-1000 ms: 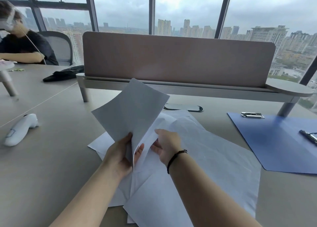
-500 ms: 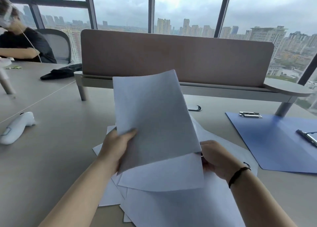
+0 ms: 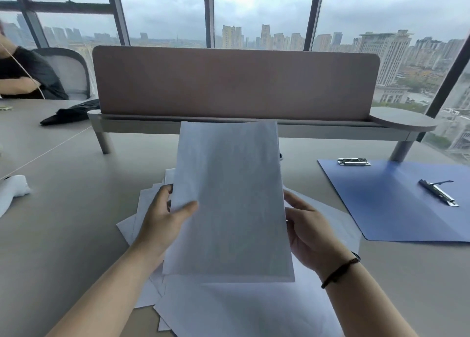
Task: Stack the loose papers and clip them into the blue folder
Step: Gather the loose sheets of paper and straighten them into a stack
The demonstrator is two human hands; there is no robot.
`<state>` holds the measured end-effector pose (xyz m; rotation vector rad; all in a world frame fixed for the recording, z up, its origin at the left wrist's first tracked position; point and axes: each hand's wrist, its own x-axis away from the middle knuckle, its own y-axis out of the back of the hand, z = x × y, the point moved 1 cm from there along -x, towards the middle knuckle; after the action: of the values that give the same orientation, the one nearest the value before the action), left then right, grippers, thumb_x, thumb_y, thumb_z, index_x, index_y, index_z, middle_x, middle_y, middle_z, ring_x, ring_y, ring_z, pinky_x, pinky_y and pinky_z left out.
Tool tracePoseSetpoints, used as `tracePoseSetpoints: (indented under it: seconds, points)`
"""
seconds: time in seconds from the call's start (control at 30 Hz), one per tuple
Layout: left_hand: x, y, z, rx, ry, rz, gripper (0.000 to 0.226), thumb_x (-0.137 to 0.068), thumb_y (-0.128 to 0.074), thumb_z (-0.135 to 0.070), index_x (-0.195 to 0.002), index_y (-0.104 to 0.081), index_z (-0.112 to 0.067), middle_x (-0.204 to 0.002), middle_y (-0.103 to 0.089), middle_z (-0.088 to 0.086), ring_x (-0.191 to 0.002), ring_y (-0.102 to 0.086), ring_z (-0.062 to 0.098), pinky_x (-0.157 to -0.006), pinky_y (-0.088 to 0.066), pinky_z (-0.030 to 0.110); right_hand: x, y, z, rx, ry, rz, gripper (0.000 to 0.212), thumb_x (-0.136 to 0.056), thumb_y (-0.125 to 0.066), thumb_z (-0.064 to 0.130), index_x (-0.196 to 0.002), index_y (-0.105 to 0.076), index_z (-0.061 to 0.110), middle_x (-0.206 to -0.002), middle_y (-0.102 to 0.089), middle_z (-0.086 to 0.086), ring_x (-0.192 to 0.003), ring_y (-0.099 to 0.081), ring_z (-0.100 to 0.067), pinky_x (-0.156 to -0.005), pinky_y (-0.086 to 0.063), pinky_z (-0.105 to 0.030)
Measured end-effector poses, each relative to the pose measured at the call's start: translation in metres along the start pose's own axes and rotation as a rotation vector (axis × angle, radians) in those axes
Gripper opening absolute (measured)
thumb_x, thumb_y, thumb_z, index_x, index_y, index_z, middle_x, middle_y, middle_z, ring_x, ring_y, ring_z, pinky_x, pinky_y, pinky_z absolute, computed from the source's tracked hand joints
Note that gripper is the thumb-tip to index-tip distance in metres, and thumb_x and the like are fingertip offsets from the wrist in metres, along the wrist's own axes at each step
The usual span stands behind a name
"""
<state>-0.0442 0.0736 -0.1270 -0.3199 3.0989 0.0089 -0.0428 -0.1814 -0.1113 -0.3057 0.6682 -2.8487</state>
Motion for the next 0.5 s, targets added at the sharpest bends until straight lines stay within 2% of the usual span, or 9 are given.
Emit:
tracePoseSetpoints:
  seconds: [0.07, 0.1, 0.17, 0.23, 0.3, 0.37, 0.43, 0.47, 0.5]
  points:
    - [-0.002, 0.000, 0.003, 0.065, 0.034, 0.009, 0.057, -0.085, -0.076, -0.011, -0.132, -0.053, -0.033, -0.110, -0.077, -0.002, -0.102, -0.073, 0.023, -0.095, -0.055, 0.049, 0.001, -0.004, -0.002, 0.022, 0.026, 0.015, 0.059, -0.090, -0.034, -0.020, -0.121, -0.072, 0.013, -0.114, -0.074, -0.022, -0.090, -0.072, -0.036, -0.074, -0.062, -0.041]
    - [-0.002, 0.000, 0.002, 0.123, 0.078, 0.049, 0.056, -0.088, -0.072, -0.010, -0.135, -0.052, -0.032, -0.114, -0.077, 0.000, -0.105, -0.073, 0.025, -0.096, -0.054, 0.049, 0.002, -0.004, -0.003, 0.028, 0.042, 0.007, 0.060, -0.090, -0.034, -0.020, -0.121, -0.072, 0.013, -0.114, -0.074, -0.021, -0.091, -0.071, -0.037, -0.075, -0.061, -0.042]
    - [-0.001, 0.002, -0.001, 0.231, 0.207, 0.146, 0.039, -0.092, -0.066, -0.011, -0.130, -0.063, -0.018, -0.119, -0.074, 0.010, -0.109, -0.071, 0.034, -0.100, -0.051, 0.054, 0.003, -0.005, -0.003, 0.012, 0.064, -0.004, 0.055, -0.092, -0.036, -0.016, -0.123, -0.071, 0.013, -0.117, -0.073, -0.021, -0.096, -0.070, -0.038, -0.081, -0.059, -0.044]
    - [-0.001, 0.005, -0.001, 0.162, 0.277, 0.166, 0.028, -0.092, -0.064, -0.011, -0.119, -0.071, -0.007, -0.118, -0.074, 0.017, -0.105, -0.072, 0.036, -0.100, -0.051, 0.054, 0.004, -0.005, -0.002, -0.005, 0.074, 0.031, 0.046, -0.097, -0.042, -0.008, -0.126, -0.070, 0.015, -0.123, -0.071, -0.020, -0.107, -0.067, -0.038, -0.095, -0.052, -0.048]
    - [-0.003, 0.008, 0.000, 0.121, 0.269, 0.116, 0.024, -0.092, -0.064, -0.011, -0.113, -0.074, -0.005, -0.112, -0.075, 0.018, -0.096, -0.075, 0.032, -0.093, -0.057, 0.047, 0.005, -0.007, 0.000, -0.022, 0.092, 0.080, 0.038, -0.101, -0.045, 0.001, -0.128, -0.069, 0.015, -0.125, -0.071, -0.017, -0.110, -0.067, -0.033, -0.099, -0.050, -0.045]
    - [-0.006, 0.009, -0.002, 0.236, 0.271, 0.062, 0.022, -0.094, -0.059, -0.009, -0.112, -0.072, -0.003, -0.102, -0.078, 0.015, -0.083, -0.077, 0.025, -0.076, -0.062, 0.035, 0.002, -0.007, -0.003, 0.001, 0.122, 0.026, 0.036, -0.101, -0.045, 0.001, -0.126, -0.069, 0.012, -0.118, -0.075, -0.014, -0.109, -0.070, -0.028, -0.100, -0.051, -0.043]
    - [-0.010, 0.012, -0.004, 0.474, 0.307, 0.032, 0.018, -0.098, -0.051, -0.005, -0.103, -0.068, -0.004, -0.079, -0.078, 0.007, -0.061, -0.074, 0.014, -0.053, -0.058, 0.021, -0.001, -0.004, -0.009, 0.356, 0.224, -0.082, 0.028, -0.099, -0.055, 0.007, -0.119, -0.071, 0.020, -0.116, -0.076, -0.004, -0.114, -0.069, -0.017, -0.108, -0.048, -0.043]
    - [-0.010, 0.014, -0.004, 0.604, 0.339, 0.010, 0.017, -0.099, -0.048, -0.002, -0.096, -0.065, -0.005, -0.070, -0.074, 0.003, -0.049, -0.069, 0.009, -0.043, -0.052, 0.016, -0.003, -0.003, -0.013, 0.662, 0.287, -0.109, 0.025, -0.096, -0.063, 0.018, -0.118, -0.069, 0.028, -0.123, -0.072, 0.003, -0.122, -0.063, -0.009, -0.112, -0.044, -0.041]
    - [-0.010, 0.017, -0.003, 0.715, 0.372, -0.006, 0.017, -0.098, -0.047, -0.002, -0.093, -0.063, -0.007, -0.071, -0.069, 0.002, -0.042, -0.063, 0.006, -0.038, -0.047, 0.014, -0.004, -0.004, -0.019, 0.954, 0.304, -0.080, 0.034, -0.090, -0.069, 0.035, -0.124, -0.065, 0.035, -0.134, -0.064, 0.009, -0.133, -0.052, -0.005, -0.116, -0.038, -0.038]
